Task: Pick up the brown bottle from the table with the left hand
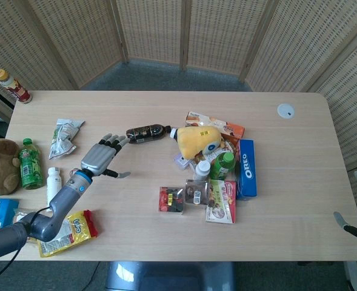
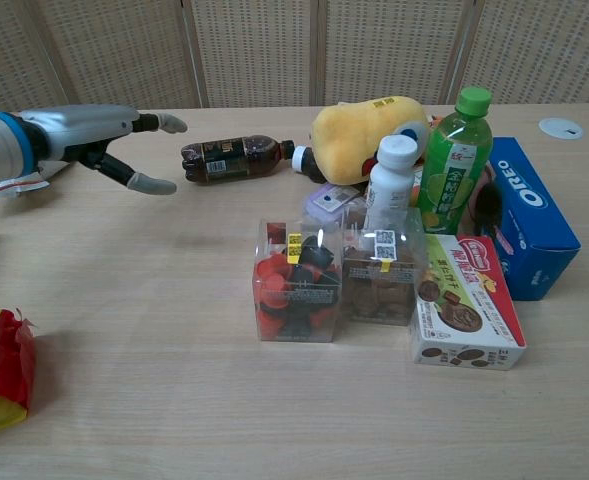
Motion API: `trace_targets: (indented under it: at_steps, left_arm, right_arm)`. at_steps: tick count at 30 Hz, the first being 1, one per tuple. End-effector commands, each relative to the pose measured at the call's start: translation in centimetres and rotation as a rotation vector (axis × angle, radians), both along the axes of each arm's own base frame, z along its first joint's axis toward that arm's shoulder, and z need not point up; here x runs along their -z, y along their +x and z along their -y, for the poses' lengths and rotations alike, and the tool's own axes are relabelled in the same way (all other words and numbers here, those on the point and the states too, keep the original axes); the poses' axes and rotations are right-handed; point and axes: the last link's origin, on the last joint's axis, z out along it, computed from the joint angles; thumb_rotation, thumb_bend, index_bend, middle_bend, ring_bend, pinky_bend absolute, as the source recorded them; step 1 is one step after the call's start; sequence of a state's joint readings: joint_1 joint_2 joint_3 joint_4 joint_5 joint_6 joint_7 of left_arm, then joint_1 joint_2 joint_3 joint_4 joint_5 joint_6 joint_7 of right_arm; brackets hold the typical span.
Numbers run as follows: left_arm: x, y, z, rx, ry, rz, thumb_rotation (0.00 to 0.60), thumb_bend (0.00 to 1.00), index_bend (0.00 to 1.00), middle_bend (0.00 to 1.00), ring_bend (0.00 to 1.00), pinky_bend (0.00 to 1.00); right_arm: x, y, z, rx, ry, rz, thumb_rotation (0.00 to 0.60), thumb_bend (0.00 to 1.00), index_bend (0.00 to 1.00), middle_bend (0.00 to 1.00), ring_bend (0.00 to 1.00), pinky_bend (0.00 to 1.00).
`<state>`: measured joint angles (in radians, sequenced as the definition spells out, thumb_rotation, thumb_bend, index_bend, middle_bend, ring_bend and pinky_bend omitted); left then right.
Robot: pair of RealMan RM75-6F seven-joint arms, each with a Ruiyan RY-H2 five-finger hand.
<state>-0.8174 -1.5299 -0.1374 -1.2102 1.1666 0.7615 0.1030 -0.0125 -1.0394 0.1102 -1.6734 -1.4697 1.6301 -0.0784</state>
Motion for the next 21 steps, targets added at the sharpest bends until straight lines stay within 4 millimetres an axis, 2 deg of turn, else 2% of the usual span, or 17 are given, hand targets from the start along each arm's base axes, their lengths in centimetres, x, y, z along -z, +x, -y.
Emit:
trace_targets:
  at_steps: [1,12,21]
  left_arm:
    - [2.0,1.4,-1.9,-0.007,-0.001,-0.003,0.273,0.21,0.00,0.00,0.00,0.00]
    - [5.7,4.3,-5.2,-0.012,-0.004,-0.031,0.282,0.21,0.00,0.00,0.00,0.00]
    - [7.8,4.5,-6.2,-0.051,-0.037,-0.068,0.284,0.21,0.00,0.00,0.00,0.00]
  right_arm:
    - [-0.1,-0.1,-0.1,0.005,-0.003,0.000,0.585,0.20,0.00,0.00,0.00,0.00]
    - [0.0,-0.9,-0.5,0.044,-0.008,0.001,0.590,0.20,0.00,0.00,0.00,0.00]
    - [-0.1,-1.3,-0.9,0.068,-0.021,0.005,0.585,0.21,0.00,0.00,0.00,0.00]
